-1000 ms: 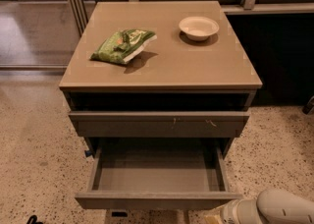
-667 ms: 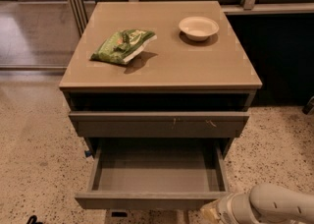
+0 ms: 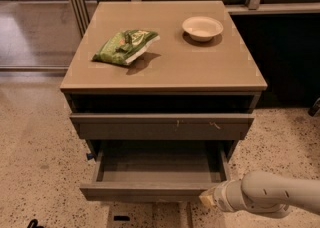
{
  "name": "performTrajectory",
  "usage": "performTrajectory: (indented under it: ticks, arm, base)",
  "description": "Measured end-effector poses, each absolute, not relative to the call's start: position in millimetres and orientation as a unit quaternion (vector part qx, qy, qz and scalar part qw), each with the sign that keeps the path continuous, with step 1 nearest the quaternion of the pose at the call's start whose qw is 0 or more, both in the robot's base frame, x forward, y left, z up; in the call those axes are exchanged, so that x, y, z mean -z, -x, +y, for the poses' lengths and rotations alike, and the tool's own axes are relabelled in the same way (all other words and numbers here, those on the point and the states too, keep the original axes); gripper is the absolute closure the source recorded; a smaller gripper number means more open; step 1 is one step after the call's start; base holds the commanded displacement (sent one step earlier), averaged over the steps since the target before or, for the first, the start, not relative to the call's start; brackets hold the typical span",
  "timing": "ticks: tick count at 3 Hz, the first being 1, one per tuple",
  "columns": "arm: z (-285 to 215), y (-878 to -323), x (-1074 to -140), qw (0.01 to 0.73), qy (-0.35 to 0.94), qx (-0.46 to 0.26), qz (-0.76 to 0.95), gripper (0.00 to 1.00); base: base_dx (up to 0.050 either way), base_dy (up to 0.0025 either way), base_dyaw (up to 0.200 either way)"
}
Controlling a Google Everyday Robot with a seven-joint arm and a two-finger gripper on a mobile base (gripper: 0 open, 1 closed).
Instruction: Close middle drawer
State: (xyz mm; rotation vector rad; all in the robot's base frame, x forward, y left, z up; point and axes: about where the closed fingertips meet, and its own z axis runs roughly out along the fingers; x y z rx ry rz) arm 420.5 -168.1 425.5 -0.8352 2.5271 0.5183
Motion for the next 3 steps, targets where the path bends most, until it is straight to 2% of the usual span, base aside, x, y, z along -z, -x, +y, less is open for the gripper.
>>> performTrajectory:
  ticks: [2,3]
  arm:
    - [-153,-466,-428,0.214,0.332,-0.161,0.904,1.0]
    - [-148,-489,-409,0.19,0.33,-0.152,0.912,1.0]
  base:
    - [0.0,0.0,0.0]
    - [0.0,0.0,0.0]
